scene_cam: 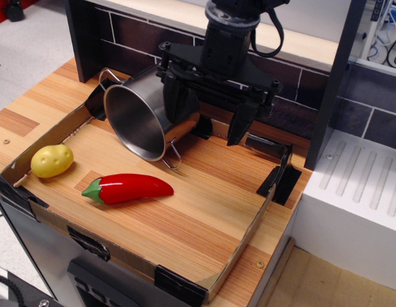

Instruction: Upright metal pot

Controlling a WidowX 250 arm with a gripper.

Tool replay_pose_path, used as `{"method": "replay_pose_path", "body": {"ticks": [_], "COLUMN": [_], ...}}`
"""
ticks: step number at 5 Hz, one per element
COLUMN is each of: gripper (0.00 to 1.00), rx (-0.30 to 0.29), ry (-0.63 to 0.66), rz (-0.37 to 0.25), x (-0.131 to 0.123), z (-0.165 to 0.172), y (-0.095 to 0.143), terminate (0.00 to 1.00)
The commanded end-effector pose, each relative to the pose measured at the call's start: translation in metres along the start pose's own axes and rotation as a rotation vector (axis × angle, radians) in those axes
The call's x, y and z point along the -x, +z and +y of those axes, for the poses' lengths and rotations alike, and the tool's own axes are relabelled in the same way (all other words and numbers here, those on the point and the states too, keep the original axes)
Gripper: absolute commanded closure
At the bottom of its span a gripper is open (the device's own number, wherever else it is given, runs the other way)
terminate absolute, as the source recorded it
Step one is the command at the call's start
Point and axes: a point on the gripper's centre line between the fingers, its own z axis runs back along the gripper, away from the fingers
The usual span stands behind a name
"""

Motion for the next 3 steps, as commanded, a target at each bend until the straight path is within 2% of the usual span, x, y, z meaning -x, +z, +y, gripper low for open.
{"method": "replay_pose_path", "body": {"ticks": [1, 2, 3], "gripper": [0.00, 0.00, 0.00], "rx": [0.000, 0.004, -0.021], "ry": [0.000, -0.149, -0.306], "rz": [0.000, -0.038, -0.117], "x": [0.000, 0.002, 0.002], "z": [0.000, 0.014, 0.031], "y": [0.000, 0.002, 0.015], "terminate": [0.00, 0.00, 0.00]}}
